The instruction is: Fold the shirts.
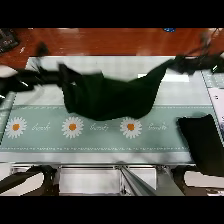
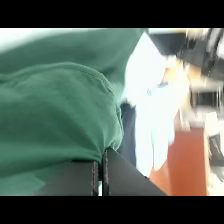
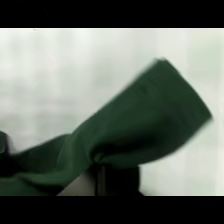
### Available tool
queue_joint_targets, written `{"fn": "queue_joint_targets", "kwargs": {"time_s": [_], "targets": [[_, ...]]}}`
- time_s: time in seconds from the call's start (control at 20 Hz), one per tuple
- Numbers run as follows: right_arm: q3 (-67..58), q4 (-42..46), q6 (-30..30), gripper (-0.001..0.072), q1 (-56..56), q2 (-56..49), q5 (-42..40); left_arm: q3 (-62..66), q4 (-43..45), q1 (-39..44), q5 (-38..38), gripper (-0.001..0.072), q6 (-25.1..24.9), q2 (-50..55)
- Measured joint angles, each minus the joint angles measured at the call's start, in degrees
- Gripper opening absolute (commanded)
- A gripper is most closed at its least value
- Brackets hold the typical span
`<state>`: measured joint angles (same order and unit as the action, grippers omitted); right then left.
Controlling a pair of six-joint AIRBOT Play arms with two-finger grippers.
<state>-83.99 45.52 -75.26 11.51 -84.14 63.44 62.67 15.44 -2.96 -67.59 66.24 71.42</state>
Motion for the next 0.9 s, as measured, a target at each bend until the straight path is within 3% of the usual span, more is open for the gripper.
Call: {"fn": "queue_joint_targets", "kwargs": {"time_s": [0.3, 0.5, 0.9], "targets": [[-21.9, 3.4, -2.4, 0.0022, -0.2, 12.1, 1.8, 31.9, 1.0, -7.1, -5.7, 0.0018, 5.6, -2.5], [-28.0, 8.5, -3.2, 0.0022, -0.2, 23.4, 2.5, 51.6, 10.0, -8.4, -7.6, 0.0019, 10.2, -4.7], [-30.0, 20.6, -5.6, 0.0022, -0.2, 40.5, 10.6, 60.4, 30.8, -8.8, -8.0, 0.0019, 13.1, -20.7]]}}
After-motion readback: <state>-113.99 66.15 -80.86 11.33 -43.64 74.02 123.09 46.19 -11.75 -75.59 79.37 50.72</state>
